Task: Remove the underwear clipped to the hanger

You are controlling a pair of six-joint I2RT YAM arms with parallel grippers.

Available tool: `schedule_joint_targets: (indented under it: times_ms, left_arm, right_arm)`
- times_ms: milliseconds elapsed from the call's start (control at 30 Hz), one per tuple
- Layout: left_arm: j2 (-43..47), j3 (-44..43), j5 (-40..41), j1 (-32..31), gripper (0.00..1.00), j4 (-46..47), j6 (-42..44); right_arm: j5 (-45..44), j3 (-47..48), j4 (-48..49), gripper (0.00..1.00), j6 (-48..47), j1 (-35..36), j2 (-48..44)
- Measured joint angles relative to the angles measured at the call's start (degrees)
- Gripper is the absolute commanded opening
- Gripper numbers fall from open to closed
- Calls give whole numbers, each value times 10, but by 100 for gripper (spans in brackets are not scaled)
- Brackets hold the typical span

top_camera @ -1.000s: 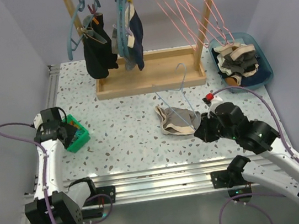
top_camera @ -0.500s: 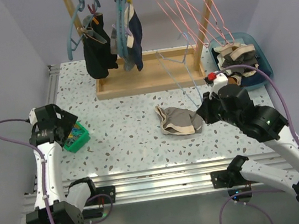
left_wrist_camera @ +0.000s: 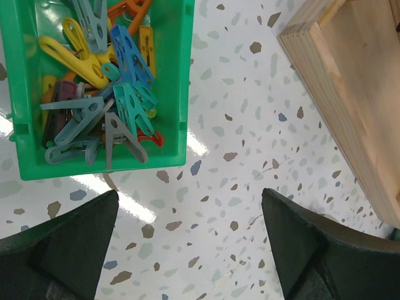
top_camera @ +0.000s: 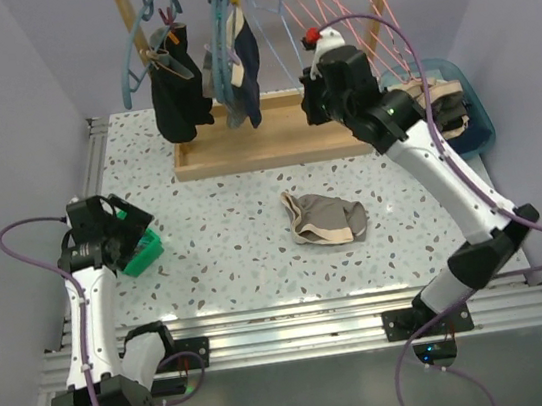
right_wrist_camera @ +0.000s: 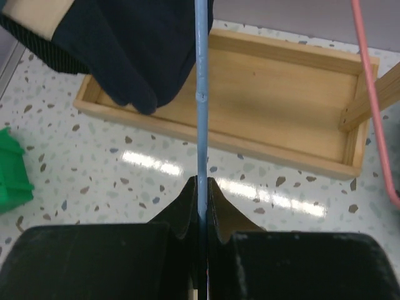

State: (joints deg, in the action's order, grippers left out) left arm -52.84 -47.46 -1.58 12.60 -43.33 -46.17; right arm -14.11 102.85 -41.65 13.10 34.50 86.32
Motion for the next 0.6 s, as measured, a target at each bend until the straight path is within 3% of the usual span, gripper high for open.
schedule_joint_targets:
  times_ms: [300,600]
  left_arm:
    - [10,0,-24,0,100,0,4]
    - [6,0,-36,-2,100,7,4]
  right_arm:
    - [19,219,-11,0,2,-49,150]
    - [21,239,-40,0,15,-59,158]
